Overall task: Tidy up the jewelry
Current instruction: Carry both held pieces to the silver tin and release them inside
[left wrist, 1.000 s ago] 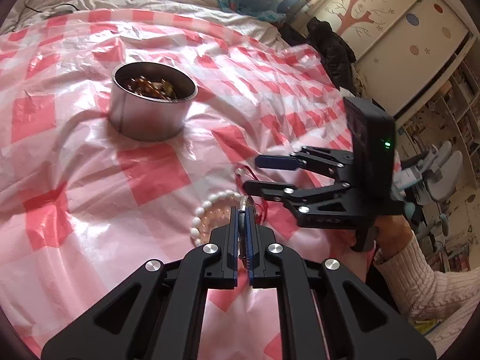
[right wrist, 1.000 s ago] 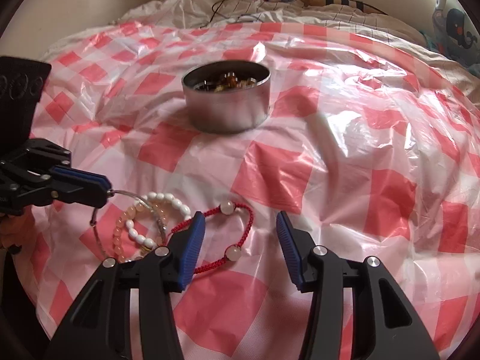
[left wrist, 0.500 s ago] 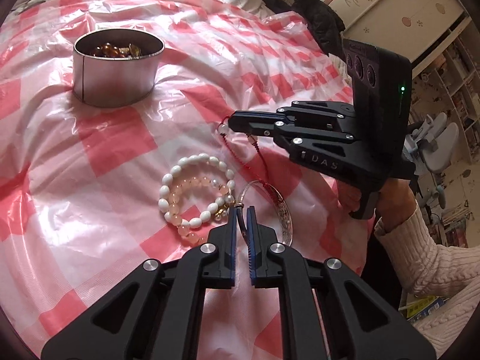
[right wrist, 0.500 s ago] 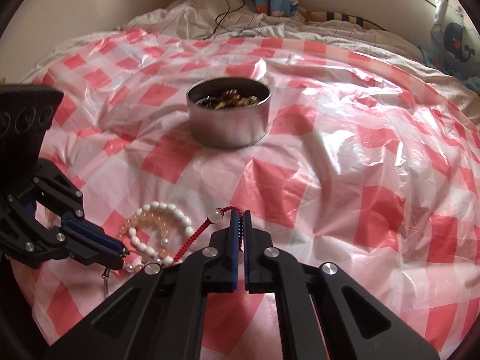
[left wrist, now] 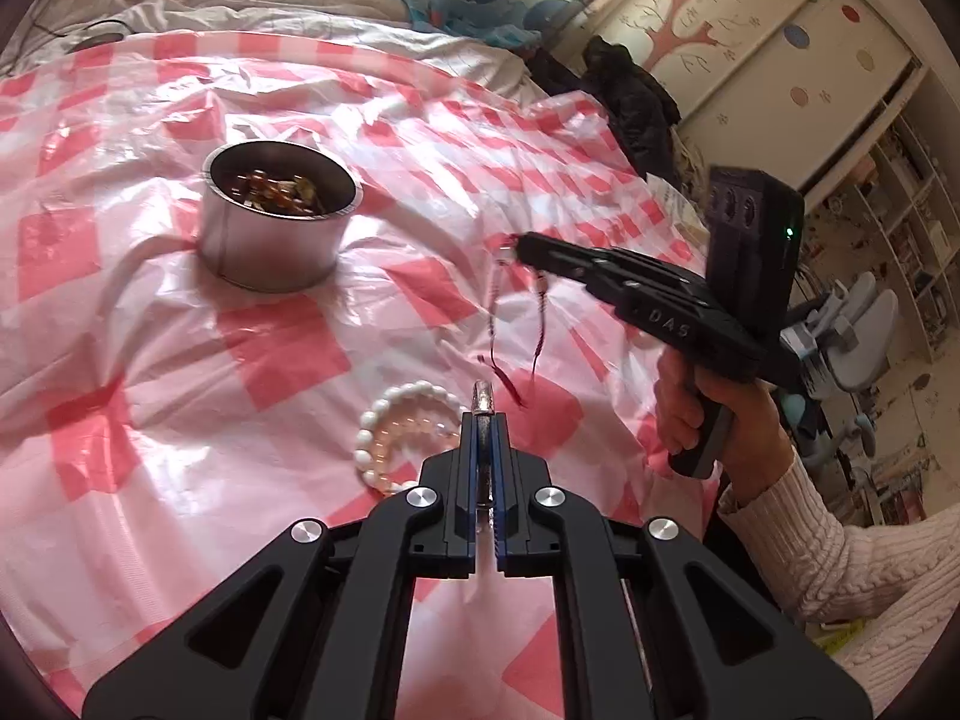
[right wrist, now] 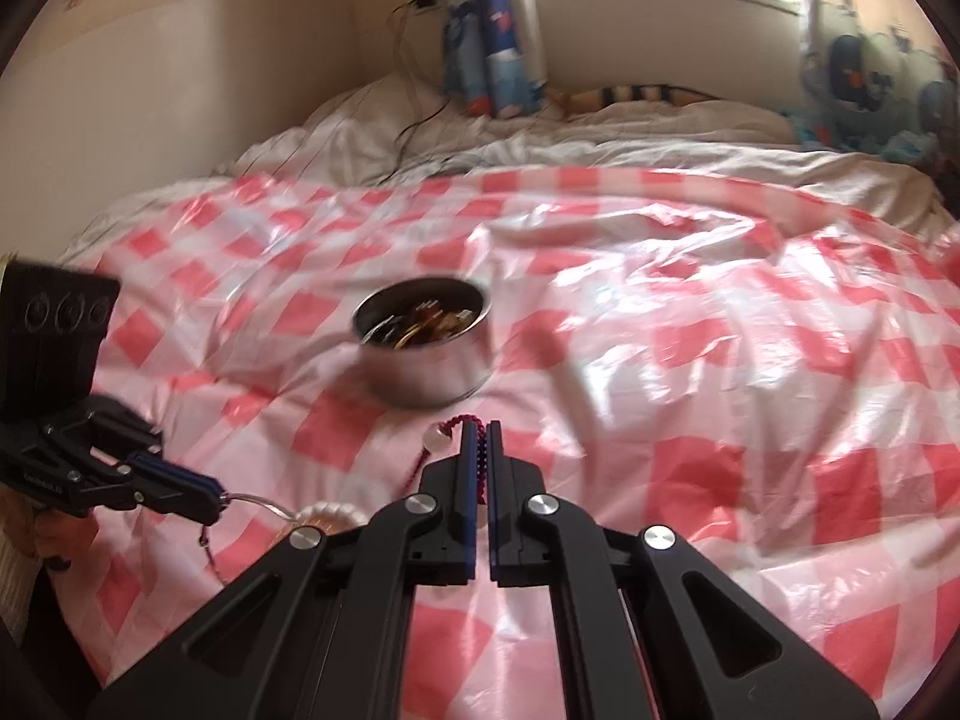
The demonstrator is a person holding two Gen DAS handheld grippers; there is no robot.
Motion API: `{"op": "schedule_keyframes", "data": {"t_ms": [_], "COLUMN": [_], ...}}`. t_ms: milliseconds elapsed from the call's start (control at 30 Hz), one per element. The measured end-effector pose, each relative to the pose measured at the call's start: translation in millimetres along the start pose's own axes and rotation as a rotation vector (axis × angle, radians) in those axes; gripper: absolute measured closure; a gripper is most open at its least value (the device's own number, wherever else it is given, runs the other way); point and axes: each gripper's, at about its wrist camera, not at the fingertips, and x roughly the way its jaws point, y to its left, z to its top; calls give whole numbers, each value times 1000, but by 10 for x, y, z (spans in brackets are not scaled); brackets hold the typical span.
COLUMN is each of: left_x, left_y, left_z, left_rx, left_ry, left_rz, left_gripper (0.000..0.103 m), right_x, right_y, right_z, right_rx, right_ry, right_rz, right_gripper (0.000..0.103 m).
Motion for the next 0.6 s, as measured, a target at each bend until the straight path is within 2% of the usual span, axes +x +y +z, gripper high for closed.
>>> {"op": "schedule_keyframes", "data": {"t_ms": [167, 400, 500, 600], "left_x": [-164, -347, -392, -359], "left_y": [129, 94, 149, 265], "left_z": [62, 344, 489, 600], "left_rx": [-61, -69, -107, -139], "left_ry": [-74, -169, -221, -226], "left_rz": [13, 6, 1, 14], "left_gripper": [100, 99, 99, 99], "right_x": [-94, -87, -69, -34], "right_y": [-195, -5, 68, 91], "right_z": [70, 187, 262, 356], "right_rx": [81, 51, 51, 53], "right_ry": [-52, -109, -129, -134], "right_rz": [-9, 39, 71, 93], "right_gripper": [100, 100, 100, 100]}}
